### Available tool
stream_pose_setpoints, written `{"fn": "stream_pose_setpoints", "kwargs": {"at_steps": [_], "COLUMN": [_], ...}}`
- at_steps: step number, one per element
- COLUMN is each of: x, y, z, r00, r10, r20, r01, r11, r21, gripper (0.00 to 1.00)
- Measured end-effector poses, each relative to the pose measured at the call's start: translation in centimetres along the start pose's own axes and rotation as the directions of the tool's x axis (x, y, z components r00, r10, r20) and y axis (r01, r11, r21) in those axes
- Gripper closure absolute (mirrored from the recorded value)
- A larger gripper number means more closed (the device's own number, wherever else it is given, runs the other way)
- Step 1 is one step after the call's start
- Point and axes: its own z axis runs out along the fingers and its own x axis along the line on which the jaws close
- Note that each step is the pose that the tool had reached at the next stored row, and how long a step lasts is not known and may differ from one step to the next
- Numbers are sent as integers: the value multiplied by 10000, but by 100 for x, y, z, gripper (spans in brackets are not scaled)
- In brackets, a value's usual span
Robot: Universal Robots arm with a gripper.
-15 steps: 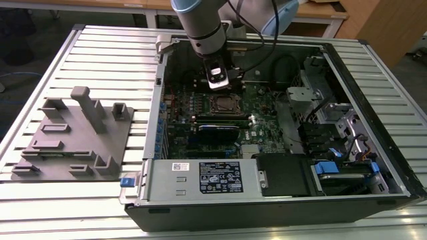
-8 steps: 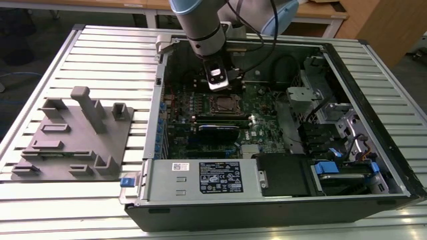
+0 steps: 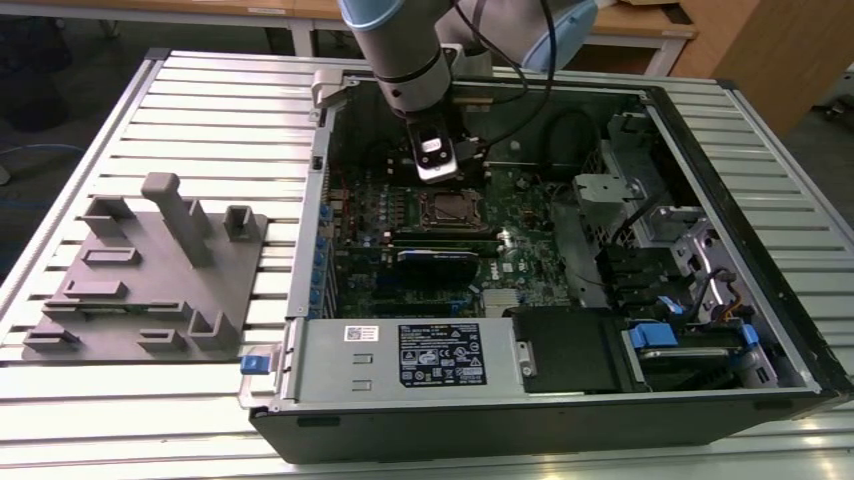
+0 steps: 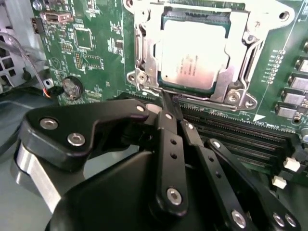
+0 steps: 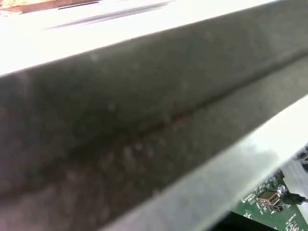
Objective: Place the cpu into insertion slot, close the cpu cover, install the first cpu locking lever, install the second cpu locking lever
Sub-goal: 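Install the first cpu locking lever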
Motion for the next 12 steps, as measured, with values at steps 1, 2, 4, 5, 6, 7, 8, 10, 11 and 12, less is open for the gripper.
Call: {"fn": "stream_pose_setpoints", "kwargs": {"at_steps": [1,2,4,5,6,7,8,10,11,12], "x": [0,-1,-5,-8,-11,-14,-17,-20,-26,-37], "y": [2,4,9,11,14,17,19,22,25,30], "z": [-2,-6,-20,-29,-38,-49,-60,-63,-60,-56], "r00": [10000,10000,10000,10000,10000,10000,10000,10000,10000,10000], "r10": [0,0,0,0,0,0,0,1,1,1], "r20": [-1,-1,1,-1,-1,-1,-2,-1,-1,-2], "r01": [0,0,0,0,0,0,0,-1,-1,-1], "r11": [10000,10000,10000,10000,10000,10000,10000,10000,10000,10000], "r21": [0,-2,-3,-1,-1,-1,-1,-3,-2,-2], "gripper": [89,89,89,89,89,89,89,89,89,89]}}
